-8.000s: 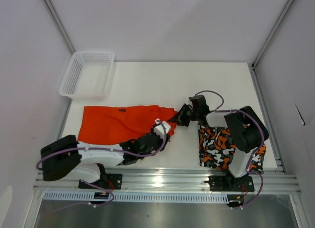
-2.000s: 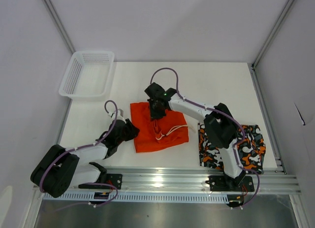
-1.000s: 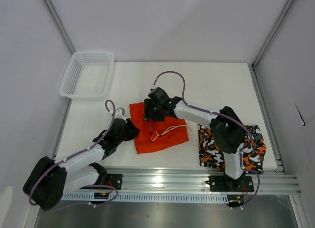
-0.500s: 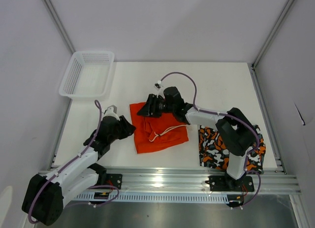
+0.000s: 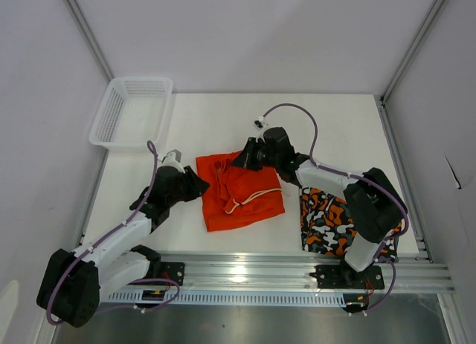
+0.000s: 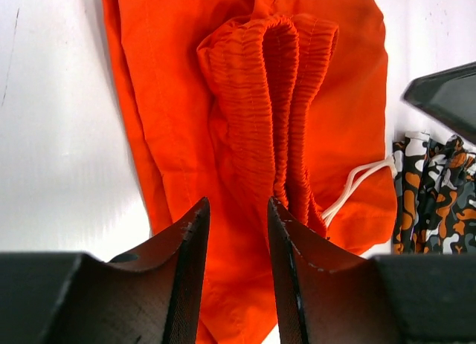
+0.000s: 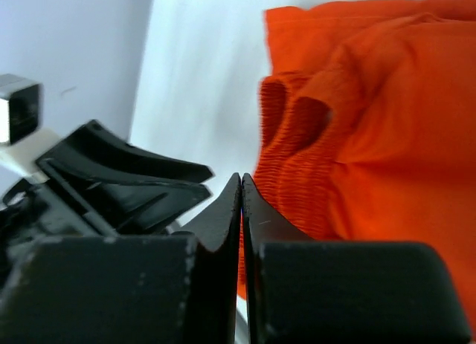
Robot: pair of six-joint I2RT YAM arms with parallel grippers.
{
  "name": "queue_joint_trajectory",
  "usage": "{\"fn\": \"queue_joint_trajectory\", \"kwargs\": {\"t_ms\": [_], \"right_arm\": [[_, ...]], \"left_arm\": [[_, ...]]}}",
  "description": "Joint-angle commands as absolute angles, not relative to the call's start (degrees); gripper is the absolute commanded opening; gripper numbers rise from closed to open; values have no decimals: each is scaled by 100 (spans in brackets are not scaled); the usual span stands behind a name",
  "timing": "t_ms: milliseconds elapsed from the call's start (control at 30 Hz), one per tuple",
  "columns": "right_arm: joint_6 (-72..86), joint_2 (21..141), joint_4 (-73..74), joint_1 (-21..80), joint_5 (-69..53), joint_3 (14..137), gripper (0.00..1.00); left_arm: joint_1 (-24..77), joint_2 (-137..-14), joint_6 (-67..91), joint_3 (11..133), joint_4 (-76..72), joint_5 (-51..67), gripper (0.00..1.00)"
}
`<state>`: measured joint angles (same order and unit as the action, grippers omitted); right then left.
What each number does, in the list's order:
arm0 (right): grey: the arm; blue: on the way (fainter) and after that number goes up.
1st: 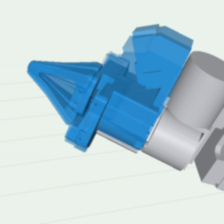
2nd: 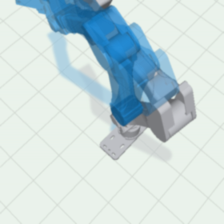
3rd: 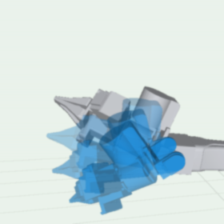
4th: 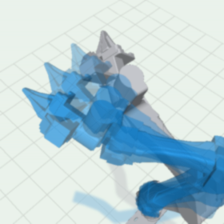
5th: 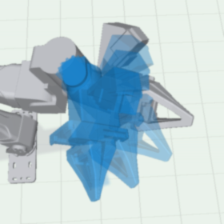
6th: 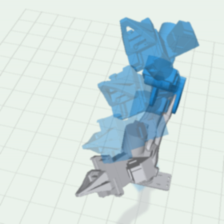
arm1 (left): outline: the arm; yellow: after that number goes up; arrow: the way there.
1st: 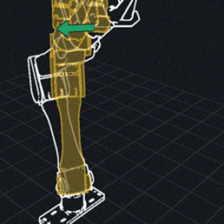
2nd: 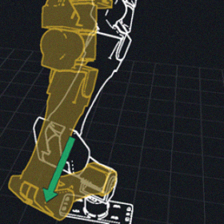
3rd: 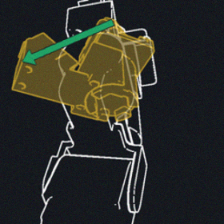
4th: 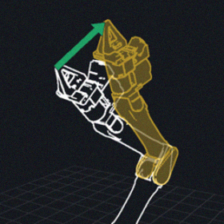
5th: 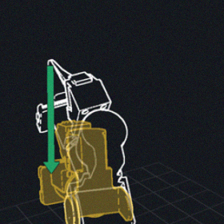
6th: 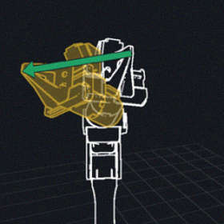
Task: Fold and stack the shorts
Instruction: Fold the shorts
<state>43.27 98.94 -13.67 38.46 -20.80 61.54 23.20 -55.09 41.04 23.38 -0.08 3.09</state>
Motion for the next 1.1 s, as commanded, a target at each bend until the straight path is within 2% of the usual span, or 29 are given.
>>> {"fn": "queue_joint_trajectory", "kwargs": {"t_ms": [0, 233, 500, 767, 1067], "right_arm": [[3990, 9896, -652, 3885, -1329, 6503, 0], [3718, 10274, 562, 4148, 296, 7154, 0], [3665, 11144, 747, 4236, 607, 7839, 0], [3551, 11637, -333, 4613, -167, 8060, 0], [2910, 11338, -958, 5132, 378, 7770, 0]], "left_arm": [[2233, -5686, 3946, 2636, -255, 378, 40], [2057, -6038, 3797, 2768, -378, 527, 40], [1881, -6188, 3630, 2848, -396, 554, 40], [1819, -6187, 3463, 2979, -211, 492, 41], [1679, -6530, 3392, 2962, -246, 492, 41]]}}
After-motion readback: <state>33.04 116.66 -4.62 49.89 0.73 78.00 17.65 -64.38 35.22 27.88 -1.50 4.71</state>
